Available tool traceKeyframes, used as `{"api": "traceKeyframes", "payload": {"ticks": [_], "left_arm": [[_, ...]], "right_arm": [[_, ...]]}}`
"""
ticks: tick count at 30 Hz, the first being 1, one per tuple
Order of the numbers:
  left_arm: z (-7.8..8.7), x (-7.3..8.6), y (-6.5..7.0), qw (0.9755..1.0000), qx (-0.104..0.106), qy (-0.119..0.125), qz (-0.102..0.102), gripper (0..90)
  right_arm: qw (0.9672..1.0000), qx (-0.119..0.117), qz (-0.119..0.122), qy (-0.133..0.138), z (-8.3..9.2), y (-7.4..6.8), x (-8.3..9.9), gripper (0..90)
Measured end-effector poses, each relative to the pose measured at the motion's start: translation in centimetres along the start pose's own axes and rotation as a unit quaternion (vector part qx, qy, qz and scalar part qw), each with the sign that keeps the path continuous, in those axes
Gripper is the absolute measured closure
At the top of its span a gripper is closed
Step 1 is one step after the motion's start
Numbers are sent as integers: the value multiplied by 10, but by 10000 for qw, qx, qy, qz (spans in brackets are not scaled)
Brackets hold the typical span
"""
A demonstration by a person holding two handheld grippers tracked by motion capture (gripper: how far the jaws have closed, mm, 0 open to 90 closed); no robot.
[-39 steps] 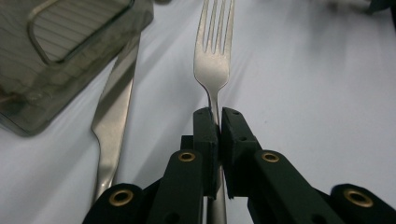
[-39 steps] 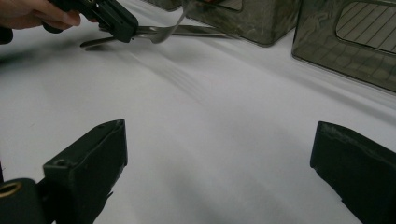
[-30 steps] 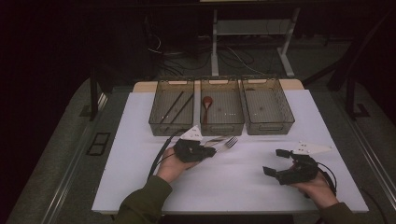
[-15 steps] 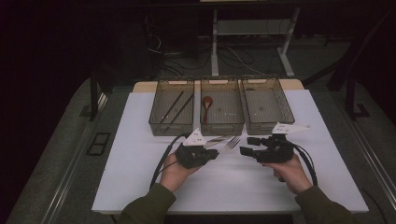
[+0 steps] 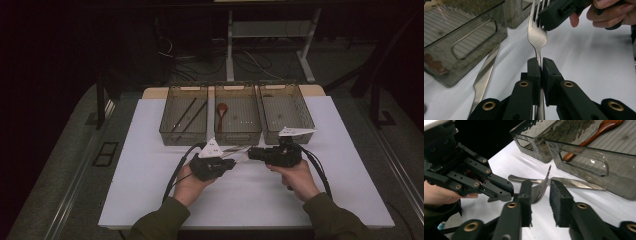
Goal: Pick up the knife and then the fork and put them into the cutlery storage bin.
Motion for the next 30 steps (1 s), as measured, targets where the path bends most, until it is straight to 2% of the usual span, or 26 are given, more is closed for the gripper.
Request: {"api": "traceKeyframes", "payload": {"ticks": [2,9,17,22,26,30], "left_arm": [[0,0,0,10000,1,6,-6,843],[-1,0,-1,10000,-48,-6,-33,843],[-3,2,-2,9999,73,61,104,819],[-1,4,-4,9998,79,82,137,684],[8,5,-3,9993,219,250,177,566],[18,11,1,9989,276,346,133,486]], "right_arm": [[10000,27,-14,-1,-2,2,-1,749],[9998,-129,-146,34,-6,0,-4,844],[9997,-178,-143,65,-7,1,-8,868],[9998,-64,-95,158,-3,8,-14,868],[9997,73,50,207,5,14,-19,868],[9994,190,149,234,15,20,-25,868]]}}
Point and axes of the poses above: each handheld gripper's, and its own axes: z roughly backward along the jaws, x roughly out of its underside, y roughly to its right, the point moved 9 cm from there along -z, roughly forward along the jaws, and after that the axes turned 6 degrees about x, right-handed, at the moved point
